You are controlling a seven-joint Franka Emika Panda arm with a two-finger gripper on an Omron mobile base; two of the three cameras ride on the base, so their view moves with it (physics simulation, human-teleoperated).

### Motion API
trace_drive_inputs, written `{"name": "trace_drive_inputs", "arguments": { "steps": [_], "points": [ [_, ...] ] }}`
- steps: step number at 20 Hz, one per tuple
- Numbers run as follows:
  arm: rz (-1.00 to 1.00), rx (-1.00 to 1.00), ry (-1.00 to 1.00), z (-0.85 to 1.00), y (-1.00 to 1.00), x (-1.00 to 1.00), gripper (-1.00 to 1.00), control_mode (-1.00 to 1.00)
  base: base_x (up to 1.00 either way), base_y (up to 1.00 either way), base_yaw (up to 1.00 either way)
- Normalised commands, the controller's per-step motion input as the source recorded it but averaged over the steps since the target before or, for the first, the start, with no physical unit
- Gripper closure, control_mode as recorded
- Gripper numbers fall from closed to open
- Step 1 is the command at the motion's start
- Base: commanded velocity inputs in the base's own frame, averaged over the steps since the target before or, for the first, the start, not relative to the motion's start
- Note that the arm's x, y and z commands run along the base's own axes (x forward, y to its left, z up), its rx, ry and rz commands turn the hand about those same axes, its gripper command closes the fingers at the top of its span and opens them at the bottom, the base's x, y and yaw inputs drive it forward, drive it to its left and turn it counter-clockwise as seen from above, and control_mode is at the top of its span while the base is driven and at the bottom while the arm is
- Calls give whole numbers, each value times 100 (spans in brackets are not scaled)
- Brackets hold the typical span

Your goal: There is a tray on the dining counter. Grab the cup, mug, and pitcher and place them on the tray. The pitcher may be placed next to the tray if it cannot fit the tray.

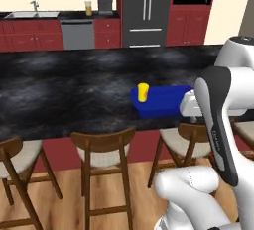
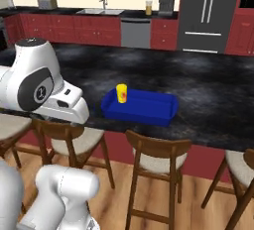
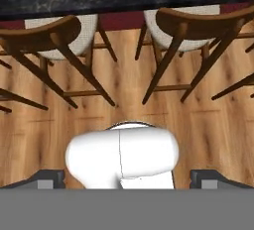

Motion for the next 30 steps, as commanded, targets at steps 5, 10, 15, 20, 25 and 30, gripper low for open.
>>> {"name": "trace_drive_inputs", "arguments": {
  "steps": [5,10,15,20,25,30],
  "points": [
    [0,0,0,0,0,0,-100,100,-64,100,8],
    [0,0,0,0,0,0,-100,100,-11,100,12],
    [0,0,0,0,0,0,-100,100,-2,100,5],
    [0,0,0,0,0,0,-100,100,0,100,2],
    [0,0,0,0,0,0,-100,100,0,100,4],
    [0,0,0,0,0,0,-100,100,0,100,2]
  ]
}}
